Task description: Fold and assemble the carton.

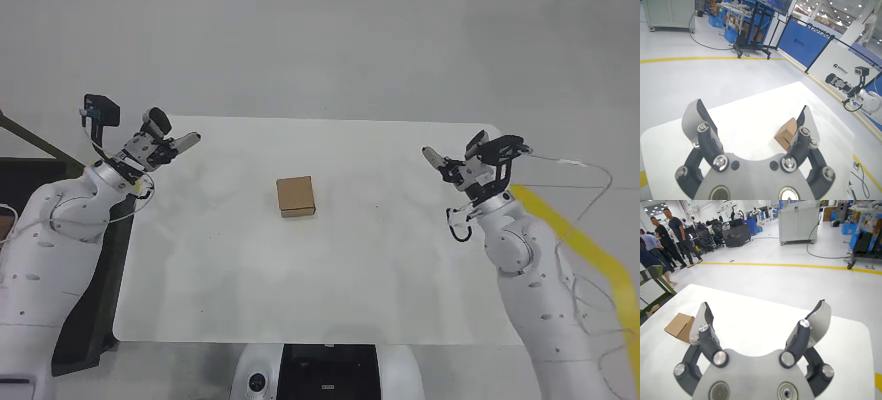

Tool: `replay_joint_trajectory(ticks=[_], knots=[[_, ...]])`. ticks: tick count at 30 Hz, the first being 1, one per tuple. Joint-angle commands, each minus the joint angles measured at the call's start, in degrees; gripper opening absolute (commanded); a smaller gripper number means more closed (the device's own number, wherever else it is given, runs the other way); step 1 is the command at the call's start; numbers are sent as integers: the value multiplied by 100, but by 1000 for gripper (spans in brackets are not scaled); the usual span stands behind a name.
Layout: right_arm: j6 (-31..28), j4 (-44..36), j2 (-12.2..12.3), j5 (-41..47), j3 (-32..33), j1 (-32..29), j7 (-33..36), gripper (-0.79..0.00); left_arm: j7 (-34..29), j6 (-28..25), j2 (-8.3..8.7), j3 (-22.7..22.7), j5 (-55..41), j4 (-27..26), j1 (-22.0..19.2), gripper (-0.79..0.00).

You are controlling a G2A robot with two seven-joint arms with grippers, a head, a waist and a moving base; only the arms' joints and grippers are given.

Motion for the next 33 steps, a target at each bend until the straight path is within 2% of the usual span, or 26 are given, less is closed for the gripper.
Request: replay_joint_trajectory(ticks=[1,8,33], knots=[[143,-99,7,-170,56,-82,-135,0,27,30,1,-80,59,-20,26,0],[415,-264,5,-432,126,-219,-414,0,97,52,-11,-235,138,-115,125,0],[415,-264,5,-432,126,-219,-414,0,97,51,-11,-235,138,-115,125,-1]])
